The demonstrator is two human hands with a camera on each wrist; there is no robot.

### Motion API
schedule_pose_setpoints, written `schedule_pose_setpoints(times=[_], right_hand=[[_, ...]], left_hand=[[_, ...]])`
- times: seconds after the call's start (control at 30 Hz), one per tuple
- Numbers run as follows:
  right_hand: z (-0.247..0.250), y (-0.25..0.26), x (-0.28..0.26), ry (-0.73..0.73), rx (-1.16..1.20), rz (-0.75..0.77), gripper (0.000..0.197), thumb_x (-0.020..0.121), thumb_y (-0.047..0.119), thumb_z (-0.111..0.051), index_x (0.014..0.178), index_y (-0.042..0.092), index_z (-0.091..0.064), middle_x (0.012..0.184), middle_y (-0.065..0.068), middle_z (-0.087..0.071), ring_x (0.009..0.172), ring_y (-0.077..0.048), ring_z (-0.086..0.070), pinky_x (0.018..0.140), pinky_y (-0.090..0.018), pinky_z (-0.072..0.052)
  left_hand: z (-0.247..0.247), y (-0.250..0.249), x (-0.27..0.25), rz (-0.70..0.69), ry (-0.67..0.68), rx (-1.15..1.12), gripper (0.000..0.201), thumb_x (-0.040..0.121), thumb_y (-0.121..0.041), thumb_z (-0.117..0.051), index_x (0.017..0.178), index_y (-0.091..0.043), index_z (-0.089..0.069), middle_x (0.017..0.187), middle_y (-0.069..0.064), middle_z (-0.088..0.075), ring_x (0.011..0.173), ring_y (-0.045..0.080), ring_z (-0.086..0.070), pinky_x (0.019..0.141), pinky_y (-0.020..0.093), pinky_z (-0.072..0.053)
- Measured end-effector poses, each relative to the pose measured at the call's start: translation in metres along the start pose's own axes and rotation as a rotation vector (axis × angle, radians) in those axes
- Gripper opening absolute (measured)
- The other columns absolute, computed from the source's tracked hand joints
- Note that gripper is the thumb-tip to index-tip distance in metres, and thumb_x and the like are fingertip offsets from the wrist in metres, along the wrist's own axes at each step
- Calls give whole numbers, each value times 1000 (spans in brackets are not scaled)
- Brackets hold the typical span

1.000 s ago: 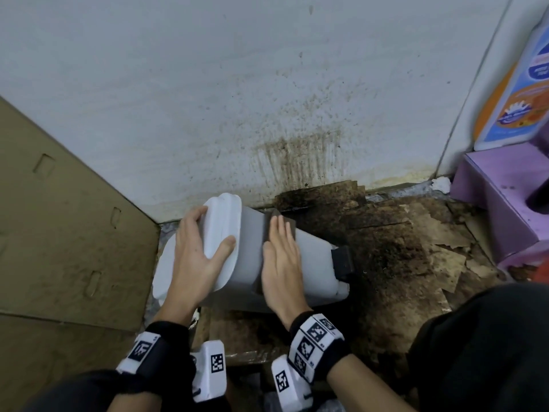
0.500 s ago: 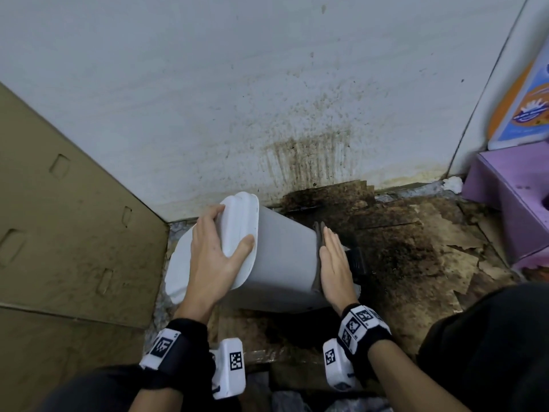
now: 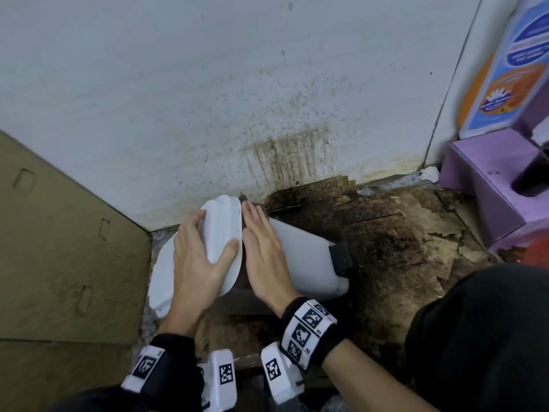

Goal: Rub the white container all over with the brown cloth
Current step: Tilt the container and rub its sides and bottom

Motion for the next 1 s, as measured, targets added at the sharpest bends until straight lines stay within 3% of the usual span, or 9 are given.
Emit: schedule_pose_setpoints(times=[0.13,0.33,0.5,0.57,0.67,0.73,0.87,1.0], right_hand=[[15,-30,-5,-6,-116,74,52,111,31,-22,163,25,-21,170,12,-17,156,1,-8,127,-24,-9],[52,-116,-23,-58,-141,-156,50,112,25,-22,162,23,-19,169,15,-12,156,-1,-6,129,-37,-12],[38,-106,-15,-84,-201,-294,58,107,29,-18,163,14,-15,171,4,-9,159,-14,-2,127,-26,1],[26,-80,-8,-71,-197,-270,56,109,27,-20,163,14,-13,171,4,-6,158,-11,2,125,-23,6],[5,-31,-4,-8,-134,-125,59,107,34,-20,164,18,-12,167,15,-5,152,3,8,125,-22,6],[-2,-15,-6,23,-124,-37,59,107,35,-20,164,19,-10,166,18,-3,152,6,9,125,-21,6],[11,-34,-9,99,-242,92,57,111,35,-21,164,22,-5,172,10,-2,156,0,6,127,-26,-1],[35,-84,-15,70,-241,-22,55,113,30,-22,164,22,-5,171,13,3,156,0,5,129,-28,-2]], left_hand=[[0,-1,2,8,14,0,85,80,-67,-55,149,-21,-38,143,-10,-41,136,13,-38,115,42,-34],[7,6,4,53,-6,-68,82,79,-66,-57,147,-24,-40,142,-14,-41,135,9,-38,113,38,-35],[7,5,2,42,-18,-59,84,78,-65,-55,148,-20,-41,144,-9,-43,135,9,-38,110,33,-33],[7,5,2,30,-19,-47,85,78,-65,-54,148,-19,-41,145,-6,-43,134,10,-38,109,32,-32],[6,4,1,17,-12,-33,85,79,-65,-54,148,-18,-40,146,-4,-43,133,9,-37,109,33,-32],[5,4,1,16,-6,-26,86,79,-66,-54,149,-18,-39,146,-4,-42,133,7,-36,111,33,-32],[7,7,3,13,-8,-42,84,79,-66,-55,148,-20,-39,142,-11,-41,132,5,-36,111,32,-32],[8,11,5,35,-12,-73,80,79,-66,-57,146,-27,-40,142,-15,-41,134,7,-37,110,35,-33]])
Point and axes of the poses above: each hand's wrist, its own x-axis towards the middle knuckle, its own z-axis out of the back of the hand, y = z × x, the point moved 4 cm from there along x, towards the middle knuckle
